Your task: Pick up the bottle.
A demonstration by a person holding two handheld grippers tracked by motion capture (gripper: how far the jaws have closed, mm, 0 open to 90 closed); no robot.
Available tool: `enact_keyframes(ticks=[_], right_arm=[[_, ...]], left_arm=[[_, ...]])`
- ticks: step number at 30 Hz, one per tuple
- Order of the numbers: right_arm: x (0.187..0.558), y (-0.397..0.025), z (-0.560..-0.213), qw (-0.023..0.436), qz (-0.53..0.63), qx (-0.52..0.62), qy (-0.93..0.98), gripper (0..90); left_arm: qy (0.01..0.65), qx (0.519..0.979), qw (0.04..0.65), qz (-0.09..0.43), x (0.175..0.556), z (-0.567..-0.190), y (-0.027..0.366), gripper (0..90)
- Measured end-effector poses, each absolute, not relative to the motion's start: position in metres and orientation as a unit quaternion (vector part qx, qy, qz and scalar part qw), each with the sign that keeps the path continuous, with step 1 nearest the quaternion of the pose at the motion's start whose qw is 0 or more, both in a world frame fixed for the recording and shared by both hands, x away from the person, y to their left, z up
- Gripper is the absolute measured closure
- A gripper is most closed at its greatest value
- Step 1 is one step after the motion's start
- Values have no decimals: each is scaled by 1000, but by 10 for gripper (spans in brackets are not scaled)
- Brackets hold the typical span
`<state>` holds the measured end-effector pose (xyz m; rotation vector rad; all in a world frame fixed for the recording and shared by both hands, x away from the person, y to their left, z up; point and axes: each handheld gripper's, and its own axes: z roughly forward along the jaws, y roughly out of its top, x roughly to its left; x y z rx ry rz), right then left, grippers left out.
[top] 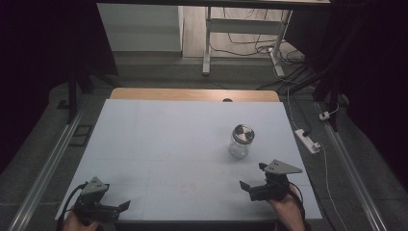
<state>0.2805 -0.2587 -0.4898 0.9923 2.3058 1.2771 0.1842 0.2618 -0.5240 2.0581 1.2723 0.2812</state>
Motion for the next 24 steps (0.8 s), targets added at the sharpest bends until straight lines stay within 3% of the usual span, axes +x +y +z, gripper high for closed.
enact_keyframes(ticks=[14,24], right_arm=[[301,-247,-490,145,442,353,812,0],[321,-247,-492,174,417,367,813,0]], left_arm=[[489,794,344,109,184,-524,261,3],[485,798,340,111,185,-524,260,4]])
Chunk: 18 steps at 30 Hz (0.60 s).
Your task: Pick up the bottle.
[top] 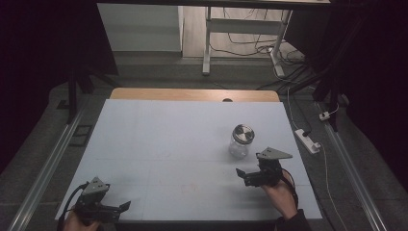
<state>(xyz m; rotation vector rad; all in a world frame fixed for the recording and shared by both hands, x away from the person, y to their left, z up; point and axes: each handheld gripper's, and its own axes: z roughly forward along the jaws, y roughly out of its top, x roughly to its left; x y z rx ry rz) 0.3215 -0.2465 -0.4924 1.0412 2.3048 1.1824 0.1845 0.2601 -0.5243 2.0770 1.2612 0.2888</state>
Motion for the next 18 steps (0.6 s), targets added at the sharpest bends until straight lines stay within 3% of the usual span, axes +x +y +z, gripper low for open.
enact_keyframes(ticks=[18], right_arm=[[360,-246,-492,178,416,403,795,0]], left_arm=[[482,801,336,111,185,-524,259,6]])
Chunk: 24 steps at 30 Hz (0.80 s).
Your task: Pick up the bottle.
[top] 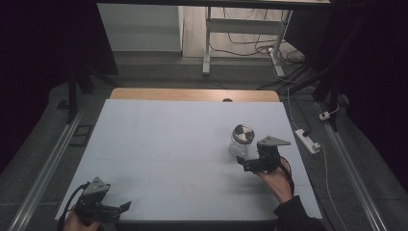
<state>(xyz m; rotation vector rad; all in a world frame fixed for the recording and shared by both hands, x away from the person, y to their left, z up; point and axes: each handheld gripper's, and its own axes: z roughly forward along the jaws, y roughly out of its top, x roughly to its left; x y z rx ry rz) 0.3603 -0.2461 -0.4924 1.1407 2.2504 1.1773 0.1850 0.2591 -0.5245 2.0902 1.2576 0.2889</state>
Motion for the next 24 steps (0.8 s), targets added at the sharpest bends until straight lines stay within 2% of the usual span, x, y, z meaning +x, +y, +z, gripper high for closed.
enact_keyframes(ticks=[24], right_arm=[[401,-229,-504,170,410,415,794,0]], left_arm=[[478,807,328,113,185,-525,256,8]])
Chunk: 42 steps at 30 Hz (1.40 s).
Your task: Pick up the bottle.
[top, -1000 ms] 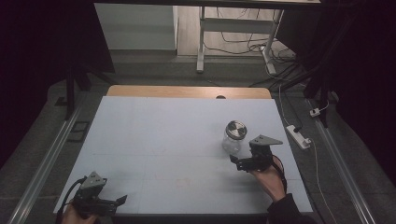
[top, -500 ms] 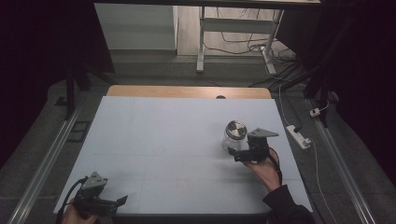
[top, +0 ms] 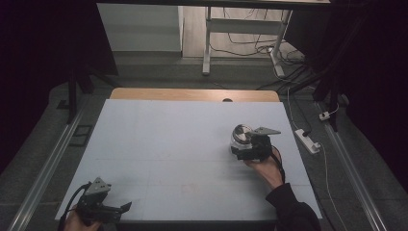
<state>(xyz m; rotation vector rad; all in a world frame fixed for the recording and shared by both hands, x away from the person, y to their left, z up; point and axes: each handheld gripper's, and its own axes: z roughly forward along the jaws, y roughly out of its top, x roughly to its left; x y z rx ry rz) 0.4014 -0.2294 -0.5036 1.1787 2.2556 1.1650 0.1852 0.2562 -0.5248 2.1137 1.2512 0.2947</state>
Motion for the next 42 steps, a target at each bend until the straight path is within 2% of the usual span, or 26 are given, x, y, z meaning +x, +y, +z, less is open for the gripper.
enact_keyframes(ticks=[4,13,29,42], right_arm=[[407,-227,-505,170,420,407,793,8],[411,-222,-504,183,419,398,795,123],[408,-219,-500,206,404,380,806,138],[400,-218,-487,194,431,354,807,139]], left_arm=[[477,808,326,112,185,-525,256,8],[476,810,324,113,186,-525,255,8],[473,814,316,116,186,-525,253,9],[470,819,309,115,187,-526,251,11]])
